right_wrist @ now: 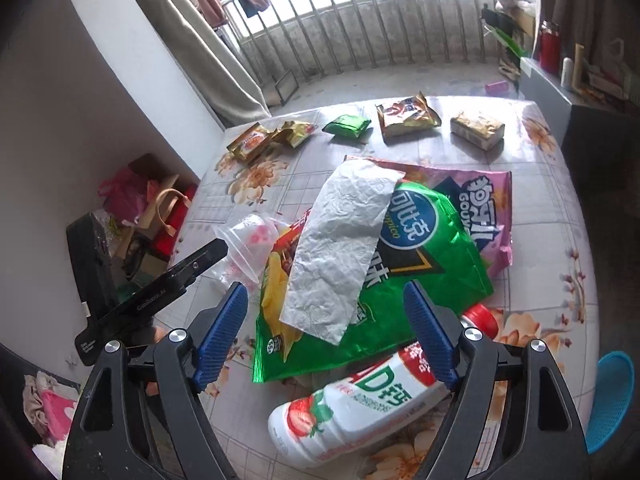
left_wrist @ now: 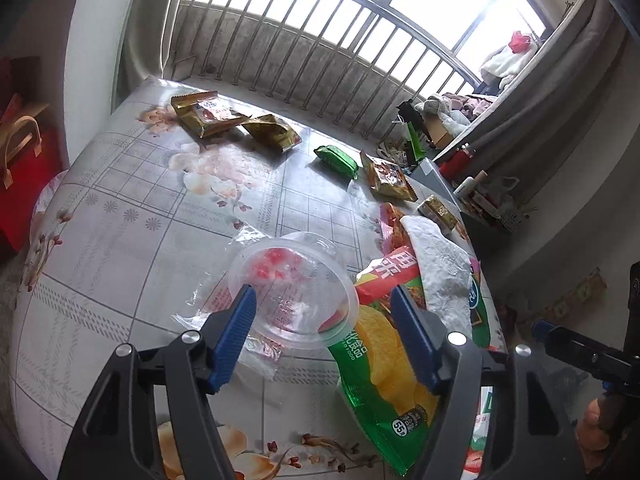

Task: Collect trash
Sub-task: 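Grasp the white tissue with the right tool while the left tool grasps the clear plastic cup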

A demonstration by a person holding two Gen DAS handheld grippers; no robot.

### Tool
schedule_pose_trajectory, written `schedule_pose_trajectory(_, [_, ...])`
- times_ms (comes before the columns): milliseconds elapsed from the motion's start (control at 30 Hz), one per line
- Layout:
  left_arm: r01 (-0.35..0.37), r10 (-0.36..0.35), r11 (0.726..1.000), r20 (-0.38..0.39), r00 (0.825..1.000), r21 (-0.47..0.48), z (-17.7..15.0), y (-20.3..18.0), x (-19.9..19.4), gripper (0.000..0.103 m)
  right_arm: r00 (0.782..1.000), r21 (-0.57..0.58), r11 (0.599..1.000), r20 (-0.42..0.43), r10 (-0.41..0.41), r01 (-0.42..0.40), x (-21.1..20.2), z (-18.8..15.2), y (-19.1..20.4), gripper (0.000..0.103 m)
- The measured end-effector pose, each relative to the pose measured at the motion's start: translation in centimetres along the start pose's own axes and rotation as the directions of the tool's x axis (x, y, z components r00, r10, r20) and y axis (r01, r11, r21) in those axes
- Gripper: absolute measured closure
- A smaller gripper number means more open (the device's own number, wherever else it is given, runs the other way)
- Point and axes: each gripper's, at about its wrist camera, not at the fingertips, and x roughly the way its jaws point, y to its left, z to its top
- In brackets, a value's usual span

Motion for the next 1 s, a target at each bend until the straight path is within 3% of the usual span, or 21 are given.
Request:
schedule_pose_trajectory(300, [0.021,-0.022,0.999,-0.024,0.999,-0.037,0.4,0.8,0.9,0.055,0.985,-0.103,0.986,-0.094,-0.144,0.134,5.8,2.1,2.7,0.025])
schedule_pose_trajectory(600, [0.067,-0.069,0.997,-0.033,0.997,-0.044,0.4,1.0,0.9,0.075,0.967,-0.164,0.958,-0.064,-0.248,0.235,7.5,2.2,3.8,0.025])
schedule_pose_trajectory(767, [0.087,-0.088,0.995,-0.023,0.996,-0.043,0.3,0.9,0.5,0.087,0.951,-0.21,0.936,-0.067,-0.303,0.284,8.2,1.8,4.2,0.039])
schedule_pose_trajectory(1000, [0.106,-0.107,0.993,-0.02,0.994,-0.047,0.3,1.0,0.2,0.093,0.943,-0.217,0.93,-0.086,-0.321,0.297,8.7,1.2,4.1,0.059])
